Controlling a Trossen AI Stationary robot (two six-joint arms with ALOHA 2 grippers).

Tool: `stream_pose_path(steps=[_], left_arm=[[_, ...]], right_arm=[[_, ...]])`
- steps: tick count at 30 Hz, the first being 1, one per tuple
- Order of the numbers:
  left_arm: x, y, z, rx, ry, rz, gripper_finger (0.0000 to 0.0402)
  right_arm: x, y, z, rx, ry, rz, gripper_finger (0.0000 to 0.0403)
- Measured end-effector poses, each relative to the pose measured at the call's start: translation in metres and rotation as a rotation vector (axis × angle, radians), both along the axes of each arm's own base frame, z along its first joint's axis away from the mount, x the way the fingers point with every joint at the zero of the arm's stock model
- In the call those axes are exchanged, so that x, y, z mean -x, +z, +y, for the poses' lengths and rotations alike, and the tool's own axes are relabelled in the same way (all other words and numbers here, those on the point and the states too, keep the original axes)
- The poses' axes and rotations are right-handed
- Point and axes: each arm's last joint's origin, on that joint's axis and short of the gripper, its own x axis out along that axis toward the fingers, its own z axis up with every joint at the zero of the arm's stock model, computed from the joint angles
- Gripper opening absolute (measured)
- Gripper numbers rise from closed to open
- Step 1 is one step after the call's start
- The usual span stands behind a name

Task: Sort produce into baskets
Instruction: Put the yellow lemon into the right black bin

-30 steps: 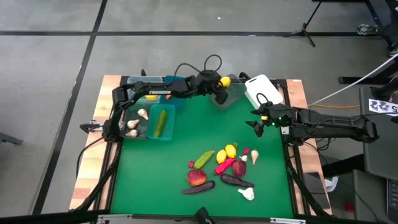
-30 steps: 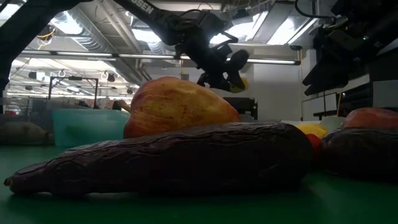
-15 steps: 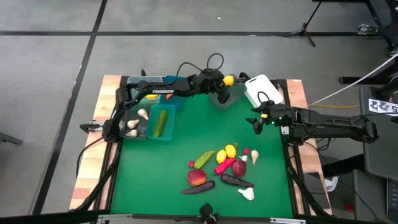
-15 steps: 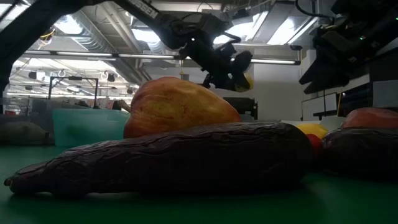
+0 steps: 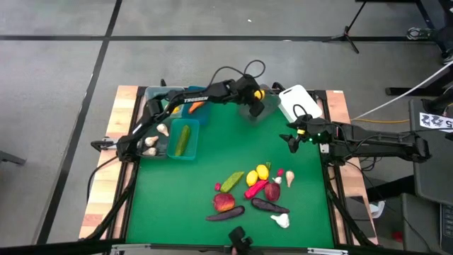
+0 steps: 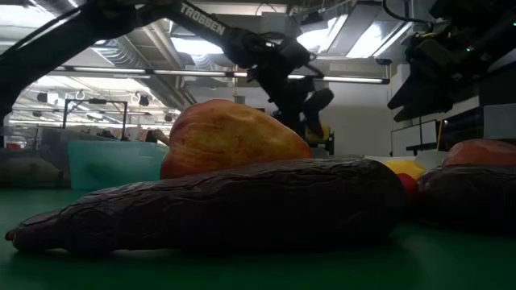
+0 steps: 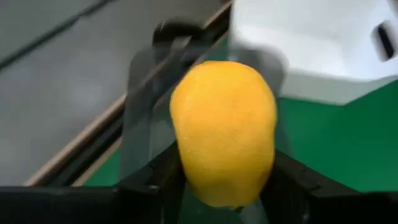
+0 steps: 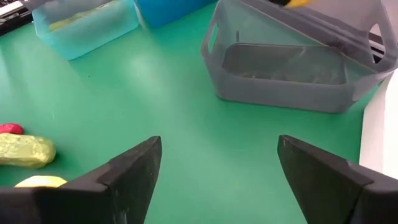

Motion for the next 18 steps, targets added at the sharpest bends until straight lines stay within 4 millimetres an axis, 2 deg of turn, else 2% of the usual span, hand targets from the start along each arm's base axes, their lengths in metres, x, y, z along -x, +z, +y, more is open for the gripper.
stream_pose_path(steps=[8, 18], left_arm=[[-0.003, -0.015, -0.002, 0.014, -0.033, 0.050, 0.0176], [-0.014, -0.012, -0.025, -0.120, -0.199, 0.082, 0.0258]], right_arm=[[0.000, 0.000, 0.000, 0.005, -0.006, 0.000, 0.0319], [0.000, 0.000, 0.000, 0.005, -0.001, 0.001, 0.0319]])
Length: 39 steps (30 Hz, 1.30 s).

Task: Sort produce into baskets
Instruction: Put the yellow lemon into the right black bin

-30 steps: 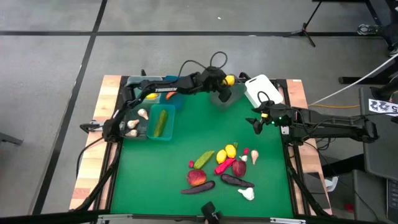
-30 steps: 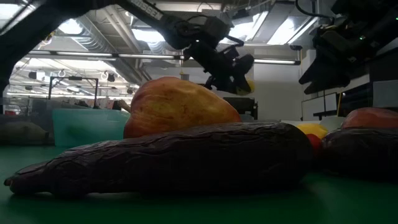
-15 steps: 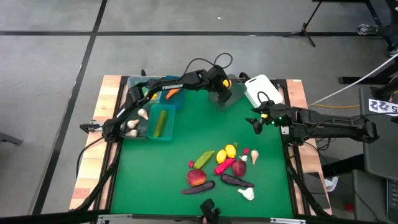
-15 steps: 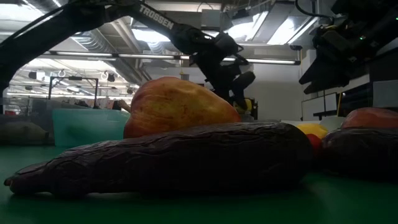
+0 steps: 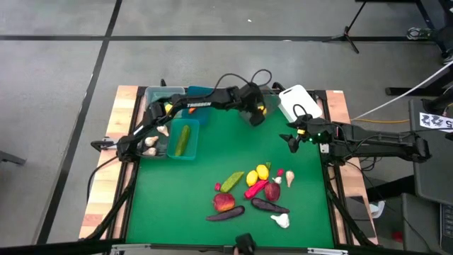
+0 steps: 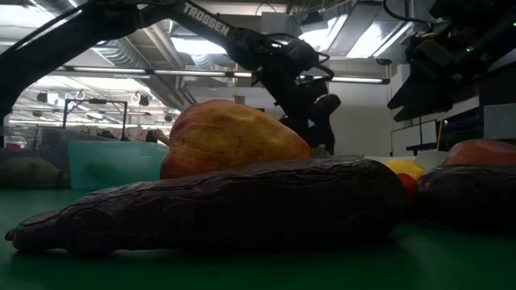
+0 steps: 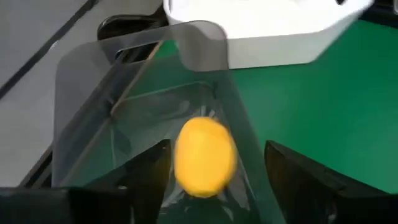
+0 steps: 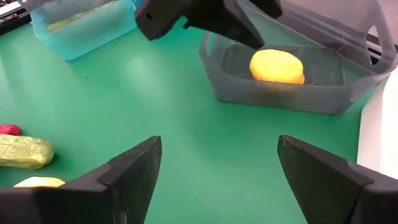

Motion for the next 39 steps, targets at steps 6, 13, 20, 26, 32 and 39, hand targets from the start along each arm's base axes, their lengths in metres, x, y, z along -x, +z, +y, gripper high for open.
stream_pose_path(steps=[6, 13, 20, 26, 32, 39], left_arm=[[0.000, 0.007, -0.009, -0.029, -0.044, 0.016, 0.0278], [0.008, 0.052, -0.058, -0.012, -0.270, 0.034, 0.0269], [0.021, 0.054, -0.129, -0.040, -0.671, 0.260, 0.0269], [0.016, 0.037, -0.157, -0.002, -0.941, 0.153, 0.0265], [0.005, 0.033, -0.161, -0.125, -1.083, 0.012, 0.0265], [-0.009, 0.011, -0.165, -0.091, -1.231, -0.108, 0.0265]], right_arm=[[0.000, 0.000, 0.000, 0.018, 0.017, 0.011, 0.0319], [0.002, -0.002, 0.000, 0.014, 0.017, 0.038, 0.0319], [0.003, -0.004, 0.000, 0.041, 0.041, 0.072, 0.0319], [0.003, -0.004, 0.001, 0.041, 0.053, 0.079, 0.0319], [0.003, -0.004, 0.001, 0.040, 0.054, 0.080, 0.0319], [0.002, -0.005, 0.001, 0.037, 0.053, 0.082, 0.0319]])
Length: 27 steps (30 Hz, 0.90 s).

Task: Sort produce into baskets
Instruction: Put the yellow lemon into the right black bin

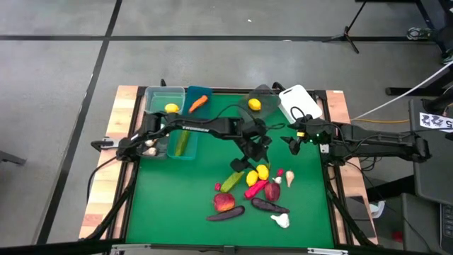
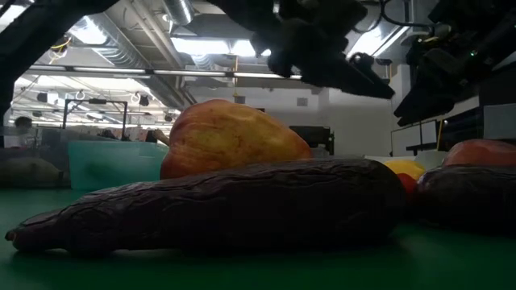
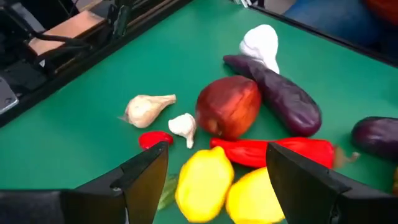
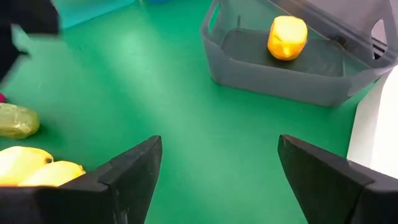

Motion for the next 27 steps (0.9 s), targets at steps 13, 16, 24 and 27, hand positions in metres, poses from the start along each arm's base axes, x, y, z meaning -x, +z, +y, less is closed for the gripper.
stream_pose_path(steps=[13, 16, 24, 27], left_arm=[[-0.021, -0.053, 0.003, -0.002, -0.039, -0.051, 0.0265], [-0.021, -0.058, 0.002, -0.001, -0.042, -0.036, 0.0265], [-0.024, -0.081, -0.003, 0.004, -0.047, 0.001, 0.0265], [-0.026, -0.085, -0.003, 0.019, -0.026, 0.013, 0.0265]], right_arm=[[0.000, 0.000, 0.000, -0.002, -0.002, 0.000, 0.0319], [0.000, 0.000, 0.000, -0.002, -0.001, 0.000, 0.0319], [0.000, 0.000, 0.000, -0.002, -0.001, 0.001, 0.0319], [0.000, 0.000, 0.000, -0.002, -0.001, 0.003, 0.0319]])
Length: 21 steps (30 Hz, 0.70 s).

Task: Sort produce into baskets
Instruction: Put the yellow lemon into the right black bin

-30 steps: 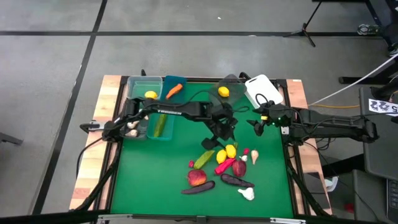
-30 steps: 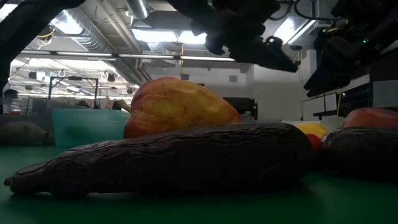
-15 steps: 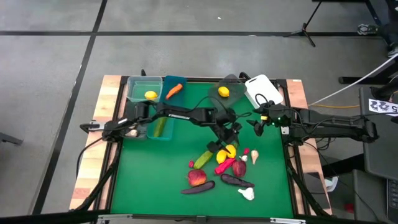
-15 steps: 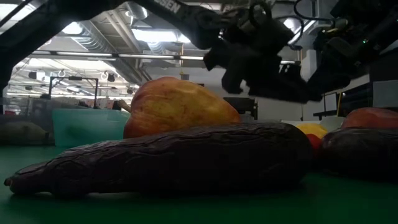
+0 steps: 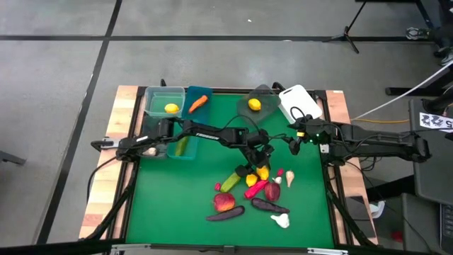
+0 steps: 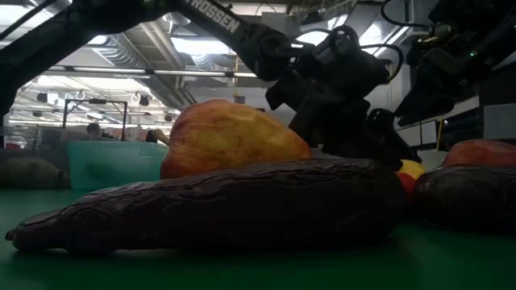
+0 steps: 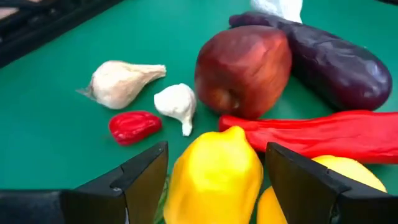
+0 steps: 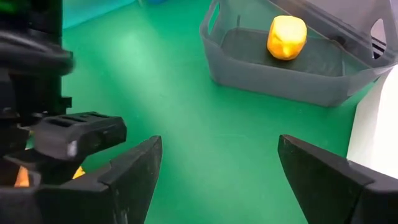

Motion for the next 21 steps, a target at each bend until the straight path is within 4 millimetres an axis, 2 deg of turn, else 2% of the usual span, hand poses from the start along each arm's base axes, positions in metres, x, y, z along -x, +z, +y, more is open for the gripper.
stream_pose_path(steps=[8, 13, 21], left_arm=[[-0.001, -0.005, 0.003, 0.035, 0.082, 0.059, 0.0265], [0.005, -0.017, 0.003, -0.023, 0.128, 0.147, 0.0265], [0.004, -0.014, 0.003, -0.037, 0.142, 0.135, 0.0265]], right_arm=[[0.000, 0.000, 0.000, 0.000, 0.000, 0.001, 0.0319], [0.000, 0.000, 0.000, 0.000, 0.000, 0.000, 0.0319], [0.000, 0.000, 0.000, 0.000, 0.000, 0.001, 0.0319]])
